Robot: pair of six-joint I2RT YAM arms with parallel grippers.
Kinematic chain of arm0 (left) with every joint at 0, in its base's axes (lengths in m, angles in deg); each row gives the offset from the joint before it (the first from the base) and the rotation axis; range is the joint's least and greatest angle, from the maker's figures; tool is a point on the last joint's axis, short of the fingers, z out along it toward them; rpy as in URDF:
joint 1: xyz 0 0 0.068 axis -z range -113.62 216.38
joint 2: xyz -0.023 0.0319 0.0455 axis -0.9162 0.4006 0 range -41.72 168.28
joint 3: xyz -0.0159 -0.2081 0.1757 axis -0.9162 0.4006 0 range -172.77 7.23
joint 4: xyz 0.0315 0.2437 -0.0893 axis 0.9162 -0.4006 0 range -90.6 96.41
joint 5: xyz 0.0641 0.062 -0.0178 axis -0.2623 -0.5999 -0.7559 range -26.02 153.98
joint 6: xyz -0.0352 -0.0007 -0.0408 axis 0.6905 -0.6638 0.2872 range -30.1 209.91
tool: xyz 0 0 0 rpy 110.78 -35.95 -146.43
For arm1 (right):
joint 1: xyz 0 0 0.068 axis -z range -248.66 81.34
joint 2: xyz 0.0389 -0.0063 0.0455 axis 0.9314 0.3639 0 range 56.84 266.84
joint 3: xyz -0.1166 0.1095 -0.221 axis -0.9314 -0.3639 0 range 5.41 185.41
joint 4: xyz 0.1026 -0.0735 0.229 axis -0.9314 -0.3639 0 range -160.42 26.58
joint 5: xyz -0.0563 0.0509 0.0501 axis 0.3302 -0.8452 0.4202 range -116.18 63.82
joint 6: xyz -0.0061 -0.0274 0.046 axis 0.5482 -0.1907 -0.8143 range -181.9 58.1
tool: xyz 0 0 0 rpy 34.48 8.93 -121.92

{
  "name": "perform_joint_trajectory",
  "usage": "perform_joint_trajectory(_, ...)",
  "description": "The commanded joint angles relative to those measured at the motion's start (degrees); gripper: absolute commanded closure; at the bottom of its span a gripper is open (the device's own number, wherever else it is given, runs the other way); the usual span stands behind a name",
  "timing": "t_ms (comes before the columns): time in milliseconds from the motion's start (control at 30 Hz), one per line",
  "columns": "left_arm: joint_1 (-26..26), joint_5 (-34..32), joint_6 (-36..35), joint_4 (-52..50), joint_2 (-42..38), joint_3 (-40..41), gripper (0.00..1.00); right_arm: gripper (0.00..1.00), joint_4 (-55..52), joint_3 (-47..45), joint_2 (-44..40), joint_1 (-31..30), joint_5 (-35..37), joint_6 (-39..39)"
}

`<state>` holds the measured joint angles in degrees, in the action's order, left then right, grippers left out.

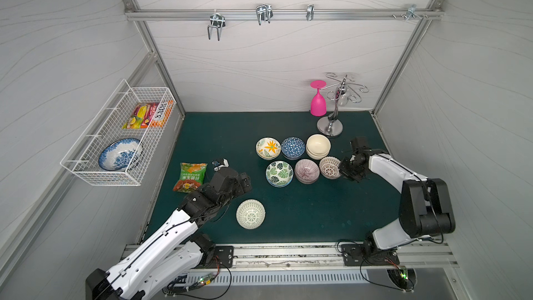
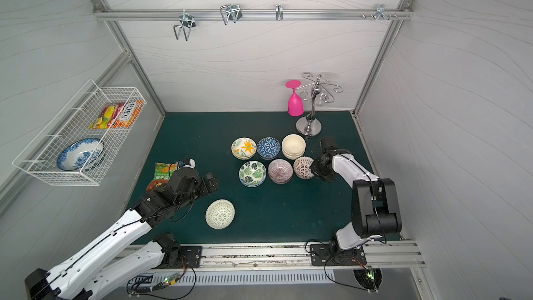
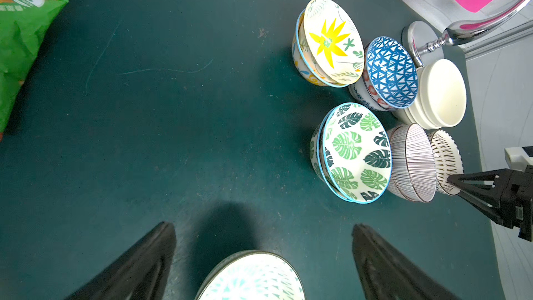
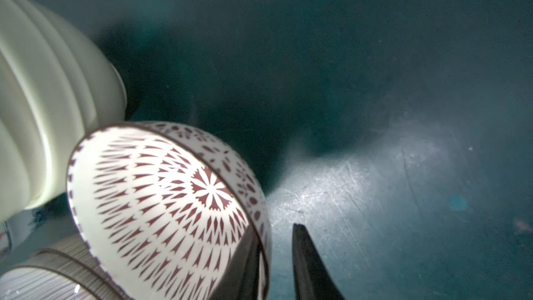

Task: Stack the bowls
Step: Move the bowl to the center of the board.

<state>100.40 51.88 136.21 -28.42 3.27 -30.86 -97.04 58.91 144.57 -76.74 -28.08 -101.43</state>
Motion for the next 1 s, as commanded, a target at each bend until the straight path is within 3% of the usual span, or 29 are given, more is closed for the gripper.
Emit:
perform_joint_trajectory(0,-0.5,0.7,0.2,2.3,-0.6,0.5,0.00,0.88,-2.0,-0.2,0.2,-0.3,0.9,0.2)
perform_joint_trajectory(100,-0.8,0.8,0.3,2.4,-0.8,0.6,0.00,1.00,-2.9,-0.5,-1.3,-0.2,1.1,0.6)
perform_joint_trajectory(533,-1.2,1.3,1.2,1.8,-1.2,1.1,0.00,1.00,-11.5,-6.1,-17.8,-2.4,-0.2,2.4)
perform_joint_trajectory(700,-1.3,1.4,2.2,1.0,-2.2,1.6,0.00,1.00,-13.8,-10.6,-24.3,-8.9,-1.9,-1.3)
perform_joint_trajectory(967,-1.4,0.7,3.8,-0.7,-6.7,3.2,0.00,1.00,-16.0,-13.1,-32.4,-25.1,1.8,-12.5)
